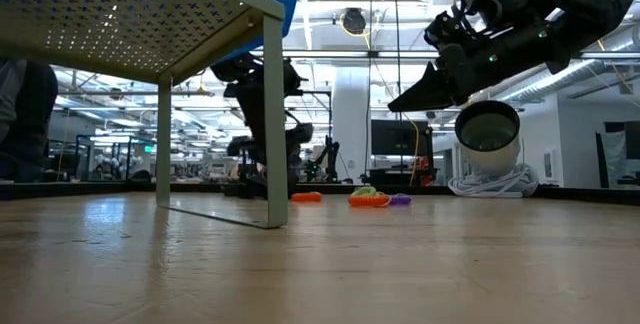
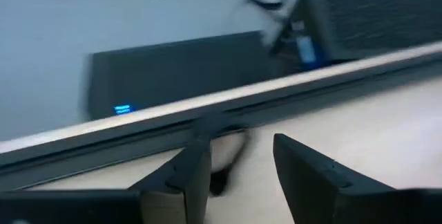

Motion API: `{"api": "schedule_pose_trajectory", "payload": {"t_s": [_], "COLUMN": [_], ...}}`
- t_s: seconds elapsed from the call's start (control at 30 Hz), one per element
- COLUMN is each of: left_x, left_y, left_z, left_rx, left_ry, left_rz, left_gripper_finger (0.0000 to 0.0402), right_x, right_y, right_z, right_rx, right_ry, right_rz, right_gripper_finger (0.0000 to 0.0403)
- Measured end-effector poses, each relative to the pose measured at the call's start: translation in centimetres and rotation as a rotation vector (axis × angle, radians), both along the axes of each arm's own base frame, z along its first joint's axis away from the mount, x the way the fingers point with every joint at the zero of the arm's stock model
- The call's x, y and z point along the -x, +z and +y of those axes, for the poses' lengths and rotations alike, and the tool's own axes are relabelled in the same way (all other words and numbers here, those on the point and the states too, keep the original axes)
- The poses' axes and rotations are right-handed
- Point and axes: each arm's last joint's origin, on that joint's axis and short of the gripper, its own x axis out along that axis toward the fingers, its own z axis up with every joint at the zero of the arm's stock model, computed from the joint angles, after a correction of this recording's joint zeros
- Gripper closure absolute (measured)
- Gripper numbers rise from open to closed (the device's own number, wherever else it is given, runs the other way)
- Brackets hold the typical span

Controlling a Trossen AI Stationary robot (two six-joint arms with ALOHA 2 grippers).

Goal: Pick & Place Office Desk Supplies
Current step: Put the black rubber band into the center blue basket on the shelf

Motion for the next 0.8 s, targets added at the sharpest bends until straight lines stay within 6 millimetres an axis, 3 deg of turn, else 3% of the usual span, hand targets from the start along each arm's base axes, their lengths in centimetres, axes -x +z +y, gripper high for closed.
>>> {"api": "schedule_pose_trajectory", "payload": {"t_s": [0.23, 0.53, 0.8], "left_x": [0.2, 0.0, 0.5], "left_y": [-2.0, -1.8, -2.0], "left_z": [0.4, 0.4, 0.4], "left_rx": [0.073, 0.069, 0.028], "left_ry": [-0.025, -0.108, -0.081], "left_rz": [0.028, 0.018, 0.117], "left_gripper_finger": [0.027, 0.0302, 0.0391], "right_x": [0.0, 0.0, 0.0], "right_y": [0.0, 0.1, 0.1], "right_z": [0.0, 0.0, 0.0], "right_rx": [0.001, 0.003, 0.003], "right_ry": [0.0, -0.002, -0.002], "right_rz": [-0.001, -0.008, -0.008], "right_gripper_finger": [0.0339, 0.0339, 0.0339]}}
